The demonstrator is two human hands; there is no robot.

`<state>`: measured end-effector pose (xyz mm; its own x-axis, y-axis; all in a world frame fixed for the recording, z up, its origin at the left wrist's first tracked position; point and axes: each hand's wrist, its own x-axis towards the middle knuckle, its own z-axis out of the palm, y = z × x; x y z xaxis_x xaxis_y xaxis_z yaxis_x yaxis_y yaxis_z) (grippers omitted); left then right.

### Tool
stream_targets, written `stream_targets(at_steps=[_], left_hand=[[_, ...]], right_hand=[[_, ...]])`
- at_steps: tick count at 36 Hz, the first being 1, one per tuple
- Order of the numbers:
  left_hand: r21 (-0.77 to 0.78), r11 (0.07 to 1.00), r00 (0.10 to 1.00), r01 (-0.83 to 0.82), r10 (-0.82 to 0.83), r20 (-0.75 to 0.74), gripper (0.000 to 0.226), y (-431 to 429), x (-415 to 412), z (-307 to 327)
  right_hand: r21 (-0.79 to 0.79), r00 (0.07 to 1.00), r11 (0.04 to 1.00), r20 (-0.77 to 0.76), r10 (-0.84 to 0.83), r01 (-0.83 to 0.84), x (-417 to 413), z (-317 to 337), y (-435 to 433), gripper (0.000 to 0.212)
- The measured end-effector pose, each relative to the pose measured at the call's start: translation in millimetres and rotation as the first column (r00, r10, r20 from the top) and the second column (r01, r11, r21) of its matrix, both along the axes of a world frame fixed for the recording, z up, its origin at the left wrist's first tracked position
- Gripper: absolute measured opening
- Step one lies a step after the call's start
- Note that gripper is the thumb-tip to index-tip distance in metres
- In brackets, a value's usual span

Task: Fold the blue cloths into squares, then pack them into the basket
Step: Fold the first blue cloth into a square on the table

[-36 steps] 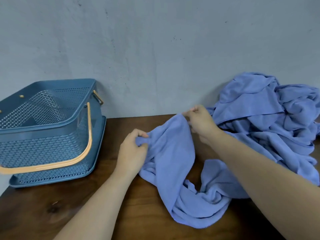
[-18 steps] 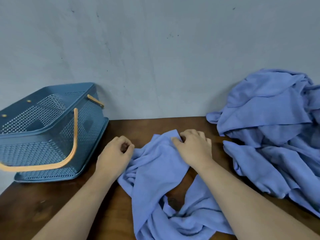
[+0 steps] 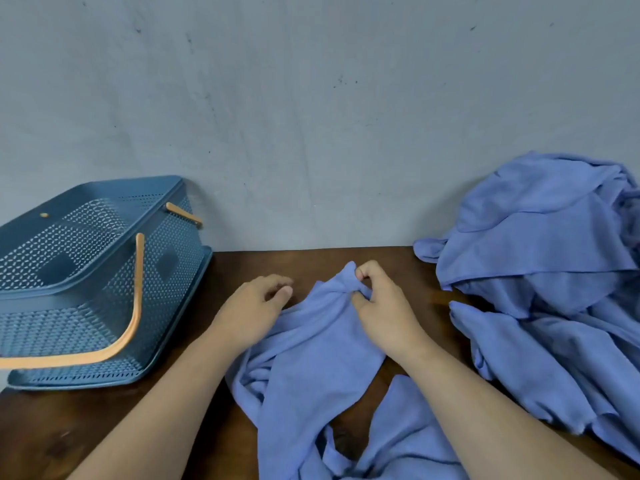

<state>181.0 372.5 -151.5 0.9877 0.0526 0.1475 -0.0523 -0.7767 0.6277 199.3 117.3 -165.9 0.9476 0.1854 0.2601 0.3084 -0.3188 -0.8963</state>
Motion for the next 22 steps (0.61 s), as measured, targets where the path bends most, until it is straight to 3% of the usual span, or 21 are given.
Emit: stream_targets(at_steps=[3, 5, 7, 11, 15, 18, 22], left_hand=[[0.190, 0.965, 0.982, 0.182, -0.170, -0.080, 0.051, -14, 11, 2], [0.298, 0.906, 0.953, 0.302, -0.283, -0.106, 0.052, -21, 10, -1], [0.289, 0.885, 0.931, 0.365, -0.345, -0.118, 0.043, -25, 9, -7], [0.099, 0.943, 0.943, 0.319, -0.326, 0.068, 0.010, -25, 5, -17], [-0.237, 0.945, 0.970, 0.227, -0.198, 0.141, 0.018, -19, 6, -13], [-0.482, 0.850, 0.977, 0.211, -0.174, 0.122, 0.027, -11, 9, -11], [-0.694, 0.679, 0.965, 0.237, -0.246, 0.089, 0.026, -2, 6, -5]], right_hand=[[0.040, 0.997, 0.996, -0.004, 0.080, -0.080, 1, 1, -4, 0.032], [0.066, 0.995, 0.993, -0.006, 0.100, -0.099, 1, -3, -6, 0.045], [0.106, 0.996, 0.991, 0.003, 0.085, -0.085, 3, -5, -8, 0.052], [0.129, 0.998, 0.990, 0.010, 0.065, -0.065, 10, -5, -11, 0.054], [0.172, 0.999, 0.985, -0.035, -0.024, 0.030, 18, -6, -8, 0.061], [0.088, 0.994, 0.994, -0.092, -0.059, 0.067, 20, -8, -7, 0.071], [-0.091, 0.998, 0.994, 0.029, -0.057, 0.060, 15, -7, -7, 0.046]])
